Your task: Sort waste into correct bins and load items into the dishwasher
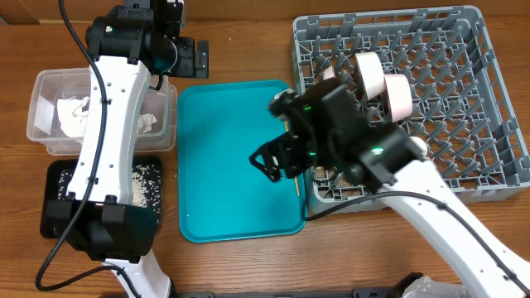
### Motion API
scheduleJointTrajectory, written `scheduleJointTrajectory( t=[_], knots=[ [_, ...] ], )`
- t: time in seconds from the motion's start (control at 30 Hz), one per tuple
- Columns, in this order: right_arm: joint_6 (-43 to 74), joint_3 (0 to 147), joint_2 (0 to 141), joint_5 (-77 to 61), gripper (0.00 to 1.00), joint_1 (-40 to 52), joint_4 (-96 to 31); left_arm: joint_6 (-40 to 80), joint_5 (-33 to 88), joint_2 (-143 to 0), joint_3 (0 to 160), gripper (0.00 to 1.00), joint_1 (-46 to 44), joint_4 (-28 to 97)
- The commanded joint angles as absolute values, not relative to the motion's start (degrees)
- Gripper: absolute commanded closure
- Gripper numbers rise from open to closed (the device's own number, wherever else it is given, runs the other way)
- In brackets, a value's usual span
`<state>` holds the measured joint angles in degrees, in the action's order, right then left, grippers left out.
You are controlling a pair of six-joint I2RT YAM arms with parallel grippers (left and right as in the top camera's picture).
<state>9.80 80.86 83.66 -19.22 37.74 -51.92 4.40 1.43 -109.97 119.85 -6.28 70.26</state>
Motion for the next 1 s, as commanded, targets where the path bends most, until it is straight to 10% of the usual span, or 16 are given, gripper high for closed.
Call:
scheduleJointTrajectory(
  t=[0.0, 0.97],
  knots=[
    [19.92, 81.58, 87.48, -7.22, 0.31, 40.34, -49.6, 5.37, 1.08, -110.37, 119.7, 0.0, -6.44, 70.24],
    [30.17, 81.58, 115.33, 16.64, 0.46, 41.39, -36.88, 5.37, 1.06, -110.37, 119.7, 0.0, -6.44, 70.24]
  ],
)
